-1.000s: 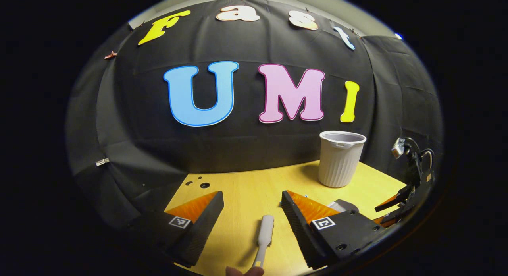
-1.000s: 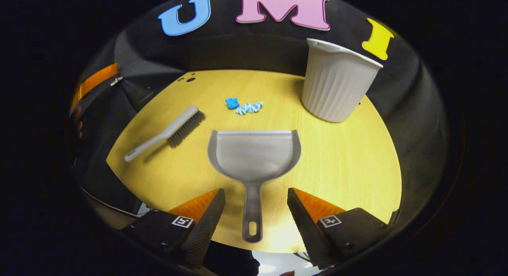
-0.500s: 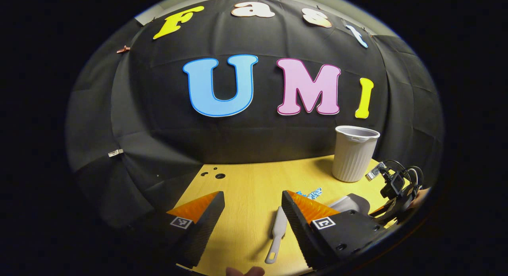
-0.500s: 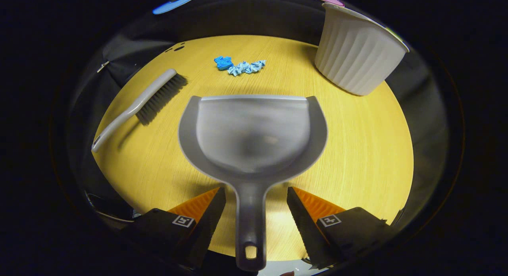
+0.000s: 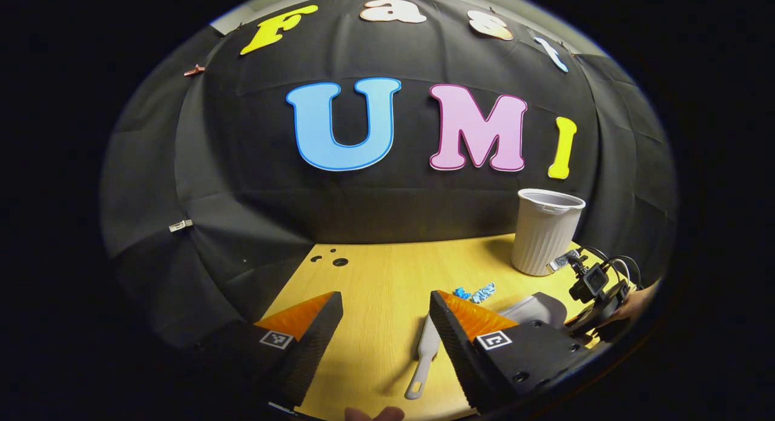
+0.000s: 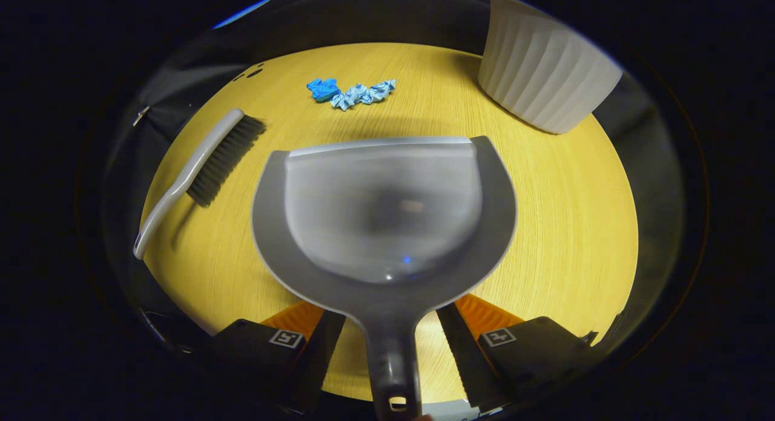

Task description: Pick up the small broom and dustpan from the desktop, sweep the trash into the dustpan with the broom, and then empty the trash into the garbage bin.

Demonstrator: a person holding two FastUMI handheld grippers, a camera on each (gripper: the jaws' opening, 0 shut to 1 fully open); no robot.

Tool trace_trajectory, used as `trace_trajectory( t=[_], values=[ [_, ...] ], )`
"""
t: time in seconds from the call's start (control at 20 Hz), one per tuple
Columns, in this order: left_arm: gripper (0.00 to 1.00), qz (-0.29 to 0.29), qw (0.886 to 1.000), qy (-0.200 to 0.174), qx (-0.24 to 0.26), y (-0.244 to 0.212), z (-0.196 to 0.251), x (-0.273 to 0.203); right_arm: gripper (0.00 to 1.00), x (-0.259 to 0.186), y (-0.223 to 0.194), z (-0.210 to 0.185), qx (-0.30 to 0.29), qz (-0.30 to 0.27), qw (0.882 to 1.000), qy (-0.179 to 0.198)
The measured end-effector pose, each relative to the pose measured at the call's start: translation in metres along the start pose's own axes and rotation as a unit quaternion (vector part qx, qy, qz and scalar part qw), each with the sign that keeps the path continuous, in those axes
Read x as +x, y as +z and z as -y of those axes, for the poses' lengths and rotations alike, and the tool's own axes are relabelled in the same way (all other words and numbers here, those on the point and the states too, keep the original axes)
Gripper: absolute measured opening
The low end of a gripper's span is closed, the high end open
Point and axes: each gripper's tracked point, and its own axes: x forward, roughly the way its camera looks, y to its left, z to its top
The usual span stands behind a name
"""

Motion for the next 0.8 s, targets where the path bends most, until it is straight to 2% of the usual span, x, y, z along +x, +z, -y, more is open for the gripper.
trace_trajectory(
  t=[0.05,0.1,0.2,0.25,0.35,0.4,0.5,0.55,0.6,0.65,0.7,0.75,0.8],
  values=[
    [0.94,0.0,1.0,-0.001,0.001,-0.001,0.002,0.001,0.89,-0.001,0.002,0.002,-0.005,0.001,1.0,-0.002],
    [0.94,0.001,1.0,-0.003,0.004,0.0,0.005,0.002,0.53,-0.004,0.001,0.003,0.0,0.001,1.0,-0.001],
    [0.94,0.002,1.0,-0.007,0.008,0.0,0.008,0.004,0.48,0.0,0.006,0.003,0.001,0.008,1.0,0.001],
    [0.94,0.0,1.0,-0.007,0.008,-0.002,0.009,0.005,0.39,0.001,0.006,0.003,-0.001,0.013,1.0,0.002],
    [0.94,-0.005,1.0,-0.007,0.008,-0.006,0.011,0.006,0.39,0.002,0.005,0.003,-0.01,0.014,1.0,0.006],
    [0.91,-0.008,1.0,-0.008,0.008,-0.007,0.011,0.008,0.38,0.0,0.006,0.003,-0.014,0.018,1.0,0.008],
    [0.94,-0.015,1.0,-0.014,0.012,-0.011,0.015,0.011,0.37,0.0,0.007,0.003,-0.027,0.025,0.999,0.014],
    [0.94,-0.024,0.999,-0.018,0.015,-0.016,0.016,0.013,0.43,-0.002,0.005,0.003,-0.034,0.028,0.999,0.016],
    [0.94,-0.035,0.999,-0.025,0.017,-0.022,0.018,0.015,0.35,-0.003,0.005,0.003,-0.038,0.03,0.999,0.018],
    [0.94,-0.049,0.998,-0.036,0.018,-0.028,0.022,0.018,0.35,-0.006,0.005,0.003,-0.039,0.034,0.998,0.021],
    [0.94,-0.07,0.996,-0.048,0.019,-0.039,0.026,0.02,0.43,-0.01,0.006,0.002,-0.039,0.038,0.998,0.026],
    [0.94,-0.089,0.994,-0.063,0.018,-0.048,0.031,0.023,0.35,-0.016,0.005,0.003,-0.037,0.042,0.998,0.033],
    [0.94,-0.11,0.991,-0.077,0.02,-0.059,0.038,0.026,0.35,-0.021,0.004,0.003,-0.036,0.043,0.998,0.04]
  ],
)
